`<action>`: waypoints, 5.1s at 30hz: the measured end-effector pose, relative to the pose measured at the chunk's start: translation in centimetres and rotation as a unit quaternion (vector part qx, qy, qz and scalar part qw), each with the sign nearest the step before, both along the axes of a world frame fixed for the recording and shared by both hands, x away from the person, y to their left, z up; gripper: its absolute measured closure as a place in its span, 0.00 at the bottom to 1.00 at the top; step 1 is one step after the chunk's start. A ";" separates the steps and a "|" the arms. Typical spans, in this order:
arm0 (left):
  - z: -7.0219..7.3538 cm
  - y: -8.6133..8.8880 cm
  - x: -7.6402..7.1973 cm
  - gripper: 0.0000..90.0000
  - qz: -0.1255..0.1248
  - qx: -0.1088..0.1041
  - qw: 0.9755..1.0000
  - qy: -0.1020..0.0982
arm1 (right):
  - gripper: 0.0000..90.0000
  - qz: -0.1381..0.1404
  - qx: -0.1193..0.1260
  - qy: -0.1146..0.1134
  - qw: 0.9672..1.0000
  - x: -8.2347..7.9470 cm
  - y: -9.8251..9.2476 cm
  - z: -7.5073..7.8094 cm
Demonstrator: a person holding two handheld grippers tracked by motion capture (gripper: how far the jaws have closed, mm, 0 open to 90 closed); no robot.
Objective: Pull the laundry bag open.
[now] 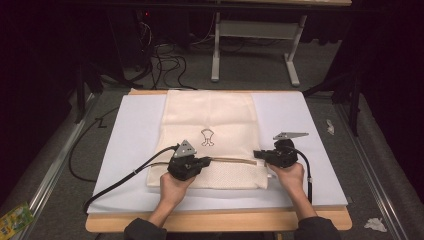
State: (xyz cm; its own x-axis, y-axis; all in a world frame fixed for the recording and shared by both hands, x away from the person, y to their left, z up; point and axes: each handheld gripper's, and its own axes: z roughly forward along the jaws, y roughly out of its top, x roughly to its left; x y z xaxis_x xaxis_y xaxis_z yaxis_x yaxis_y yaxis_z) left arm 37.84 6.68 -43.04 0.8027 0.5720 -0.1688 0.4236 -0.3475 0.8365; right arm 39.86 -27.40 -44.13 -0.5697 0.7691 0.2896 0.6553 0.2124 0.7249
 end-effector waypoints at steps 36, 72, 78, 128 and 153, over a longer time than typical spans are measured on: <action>0.6 2.1 -0.6 0.97 0.015 0.008 1.000 -0.005 | 0.98 0.005 -0.006 0.000 1.000 0.2 0.3 -0.2; 1.0 6.3 0.1 0.97 0.052 -0.010 0.999 0.006 | 0.98 -0.001 -0.025 -0.002 1.000 0.4 0.1 0.4; 1.1 6.7 0.1 0.97 0.053 -0.014 0.998 0.008 | 0.98 0.002 -0.024 -0.004 1.000 0.3 0.1 0.5; 3.0 11.8 1.0 0.97 0.100 -0.041 0.994 0.012 | 0.98 -0.002 -0.035 -0.001 0.999 0.4 -0.6 0.8; 4.0 13.9 0.6 0.97 0.130 -0.029 0.991 -0.004 | 0.98 -0.007 -0.044 0.001 0.999 0.8 -0.7 0.9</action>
State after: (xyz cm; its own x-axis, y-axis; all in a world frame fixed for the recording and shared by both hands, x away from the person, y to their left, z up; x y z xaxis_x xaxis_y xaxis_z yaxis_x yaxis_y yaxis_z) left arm 38.42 20.57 -39.06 0.6306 0.7497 -0.2007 0.4855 -0.1794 0.8556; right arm 40.62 -28.07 -43.23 -0.5573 0.7999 0.2225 0.6606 0.2649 0.7024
